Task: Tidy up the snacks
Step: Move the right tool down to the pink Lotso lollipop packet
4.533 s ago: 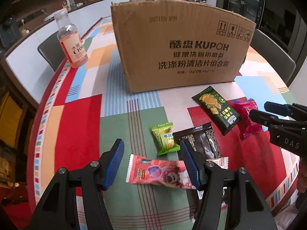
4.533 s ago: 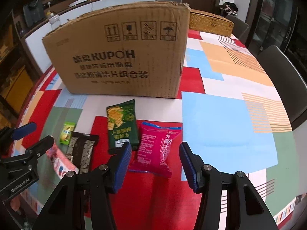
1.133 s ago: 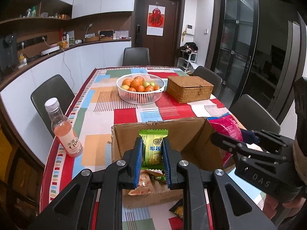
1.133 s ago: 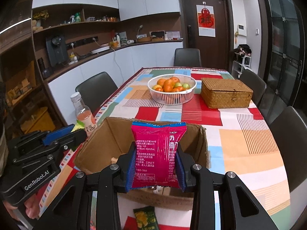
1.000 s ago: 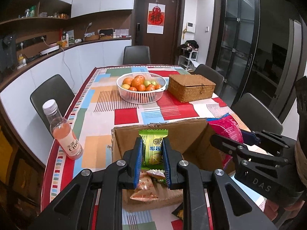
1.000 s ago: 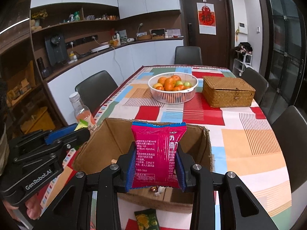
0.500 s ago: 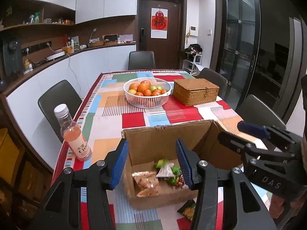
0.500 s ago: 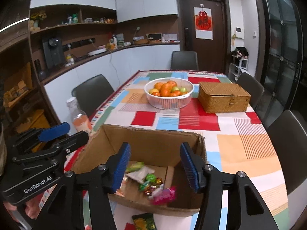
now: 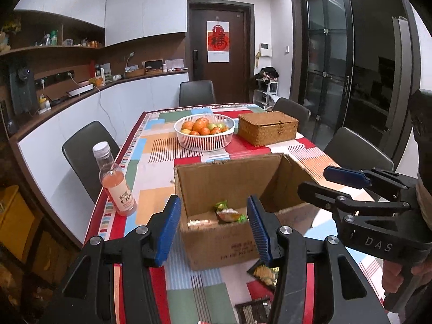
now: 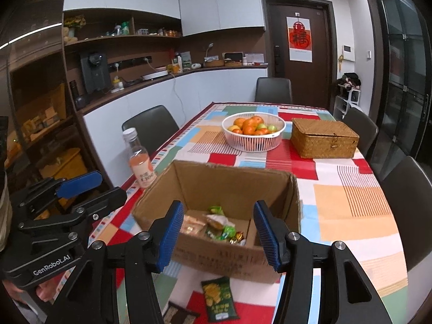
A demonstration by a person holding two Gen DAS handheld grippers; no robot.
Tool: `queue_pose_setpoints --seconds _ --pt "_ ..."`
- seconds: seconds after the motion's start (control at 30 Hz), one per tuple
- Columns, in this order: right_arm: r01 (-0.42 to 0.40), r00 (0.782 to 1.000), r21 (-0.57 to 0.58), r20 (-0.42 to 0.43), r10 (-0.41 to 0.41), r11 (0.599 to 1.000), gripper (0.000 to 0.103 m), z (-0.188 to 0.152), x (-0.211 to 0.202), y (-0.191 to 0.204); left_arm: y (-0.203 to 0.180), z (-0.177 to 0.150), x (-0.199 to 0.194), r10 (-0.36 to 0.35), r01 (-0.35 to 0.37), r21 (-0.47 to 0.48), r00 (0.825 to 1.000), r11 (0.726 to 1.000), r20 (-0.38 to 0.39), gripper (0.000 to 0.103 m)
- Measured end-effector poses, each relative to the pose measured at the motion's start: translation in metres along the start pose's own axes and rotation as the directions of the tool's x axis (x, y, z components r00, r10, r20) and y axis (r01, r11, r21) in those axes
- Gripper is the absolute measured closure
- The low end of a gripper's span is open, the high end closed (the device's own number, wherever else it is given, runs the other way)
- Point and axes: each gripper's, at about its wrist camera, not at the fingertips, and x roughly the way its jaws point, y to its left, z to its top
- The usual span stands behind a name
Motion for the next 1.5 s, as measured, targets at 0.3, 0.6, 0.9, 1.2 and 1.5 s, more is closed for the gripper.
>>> queue_pose_setpoints --seconds 0.3,0.6,0.9,1.2,1.5 --pt "-0.045 0.996 -0.066 -0.076 0.04 0.997 0.048 -0.032 -0.003 0.022 0.006 -0.045 -0.013 0.032 -0.033 -0.007 0.997 0.999 -0.075 0.053" --pt "-0.115 0.973 -0.147 -0.214 0.082 0.982 0.048 -0.066 0.018 0.051 0.025 -0.098 -0.014 0.086 -0.094 -0.032 0.976 0.995 -0.201 0.053" --pt "-0.228 0.917 -0.242 -0.378 0.125 0.943 0.048 -0.104 0.045 0.086 0.044 -0.147 -0.013 0.118 -0.148 -0.067 0.937 0.987 -0.329 0.052" --pt "-0.347 0.84 -0.311 -0.522 0.147 0.885 0.048 -0.132 0.071 0.113 0.054 -0.181 -0.009 0.113 -0.174 -0.102 0.894 0.979 -0.433 0.052" --pt "-0.422 0.771 -0.331 -0.62 0.142 0.844 0.048 -0.154 0.099 0.135 0.063 -0.193 -0.009 0.116 -0.196 -0.129 0.88 0.972 -0.461 0.052"
